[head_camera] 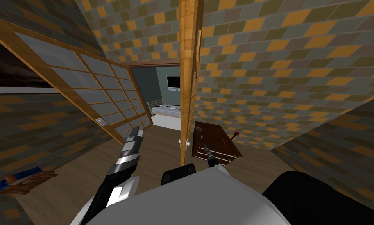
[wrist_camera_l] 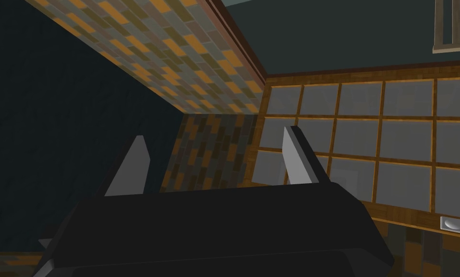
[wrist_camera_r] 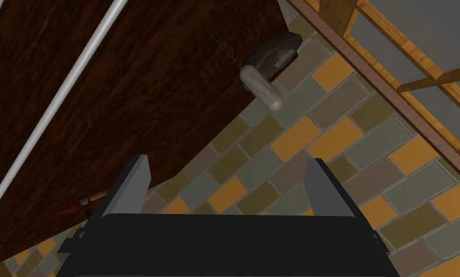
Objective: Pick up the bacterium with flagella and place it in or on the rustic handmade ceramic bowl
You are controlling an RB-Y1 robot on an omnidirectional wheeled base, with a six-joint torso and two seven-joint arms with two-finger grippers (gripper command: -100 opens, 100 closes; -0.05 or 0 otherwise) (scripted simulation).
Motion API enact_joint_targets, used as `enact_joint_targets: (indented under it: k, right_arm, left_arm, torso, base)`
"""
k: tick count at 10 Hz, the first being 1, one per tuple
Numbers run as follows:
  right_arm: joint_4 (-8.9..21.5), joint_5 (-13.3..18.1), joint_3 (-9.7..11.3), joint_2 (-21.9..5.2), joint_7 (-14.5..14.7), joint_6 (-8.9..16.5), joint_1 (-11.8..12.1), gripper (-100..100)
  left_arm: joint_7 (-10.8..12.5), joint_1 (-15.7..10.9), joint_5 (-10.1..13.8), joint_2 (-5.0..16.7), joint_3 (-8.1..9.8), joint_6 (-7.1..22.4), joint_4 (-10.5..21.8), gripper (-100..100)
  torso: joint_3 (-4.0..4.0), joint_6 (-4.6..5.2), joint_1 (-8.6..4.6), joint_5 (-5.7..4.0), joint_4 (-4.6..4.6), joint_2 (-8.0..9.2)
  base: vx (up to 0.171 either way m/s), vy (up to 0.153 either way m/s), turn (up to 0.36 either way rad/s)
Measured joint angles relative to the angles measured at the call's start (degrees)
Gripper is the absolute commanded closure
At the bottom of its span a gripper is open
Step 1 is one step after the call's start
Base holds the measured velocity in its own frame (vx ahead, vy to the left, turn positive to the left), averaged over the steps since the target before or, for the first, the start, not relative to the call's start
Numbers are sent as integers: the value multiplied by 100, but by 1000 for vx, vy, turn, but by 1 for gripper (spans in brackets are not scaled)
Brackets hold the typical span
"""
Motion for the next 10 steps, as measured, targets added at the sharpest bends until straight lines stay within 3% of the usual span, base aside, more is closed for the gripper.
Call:
enact_joint_targets:
  k: [1,3,8,10]
  right_arm:
    - [66,125,112,-70,-50,176,23,-100]
    - [495,569,86,-68,-233,372,-25,-100]
    - [1096,1223,309,-144,-467,1039,-31,-100]
    - [1429,1678,287,-100,-659,1177,-101,-100]
  left_arm:
    - [0,0,0,0,0,0,0,0]
    - [0,0,0,0,0,0,0,0]
    - [0,0,0,0,0,0,0,0]
    - [0,0,0,0,0,0,0,0]
  torso:
    - [0,0,-3,1,0,1]
    - [0,1,-3,1,0,1]
    - [0,1,-3,1,0,-1]
    - [2,0,-10,-1,1,3]
  base:
    - [15,23,58]
    - [15,28,23]
    - [17,25,50]
    - [11,6,64]
